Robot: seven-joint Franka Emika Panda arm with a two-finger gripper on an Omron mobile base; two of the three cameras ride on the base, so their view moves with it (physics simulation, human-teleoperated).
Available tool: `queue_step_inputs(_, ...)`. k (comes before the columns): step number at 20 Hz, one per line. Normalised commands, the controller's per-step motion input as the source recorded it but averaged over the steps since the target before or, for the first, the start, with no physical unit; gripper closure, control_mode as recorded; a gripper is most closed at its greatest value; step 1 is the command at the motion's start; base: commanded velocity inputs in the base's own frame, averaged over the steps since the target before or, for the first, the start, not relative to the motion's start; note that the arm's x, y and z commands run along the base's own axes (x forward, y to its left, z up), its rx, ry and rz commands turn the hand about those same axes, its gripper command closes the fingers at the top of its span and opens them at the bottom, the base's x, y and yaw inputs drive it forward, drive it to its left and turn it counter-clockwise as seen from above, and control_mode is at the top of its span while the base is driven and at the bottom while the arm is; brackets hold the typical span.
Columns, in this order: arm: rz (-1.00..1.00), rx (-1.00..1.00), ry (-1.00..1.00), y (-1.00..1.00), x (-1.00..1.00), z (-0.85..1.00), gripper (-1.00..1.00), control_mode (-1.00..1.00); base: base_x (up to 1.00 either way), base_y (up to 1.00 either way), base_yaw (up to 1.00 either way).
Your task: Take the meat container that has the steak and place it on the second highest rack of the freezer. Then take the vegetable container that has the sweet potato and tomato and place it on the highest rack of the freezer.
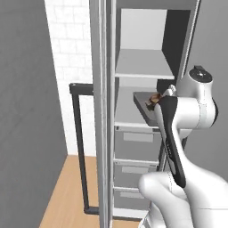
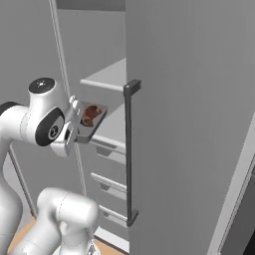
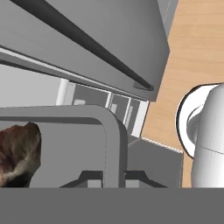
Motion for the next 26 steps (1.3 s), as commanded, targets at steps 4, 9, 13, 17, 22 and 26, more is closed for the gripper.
queue_step_inputs(4,0.0,0.0,0.0,0.0,0.0,0.0,1.0,1.0,0.29,0.23,-0.23)
queue_step_inputs(9,0.0,0.0,0.0,0.0,0.0,0.0,1.0,1.0,0.19,0.15,-0.15)
queue_step_inputs(13,0.0,0.0,0.0,0.0,0.0,0.0,1.0,1.0,0.2,0.05,-0.14)
queue_step_inputs(17,0.0,0.0,0.0,0.0,0.0,0.0,1.0,1.0,0.35,0.15,-0.14)
queue_step_inputs(22,0.0,0.0,0.0,0.0,0.0,0.0,1.0,1.0,0.5,0.26,-0.13)
queue_step_inputs(26,0.0,0.0,0.0,0.0,0.0,0.0,1.0,1.0,0.29,0.19,-0.09)
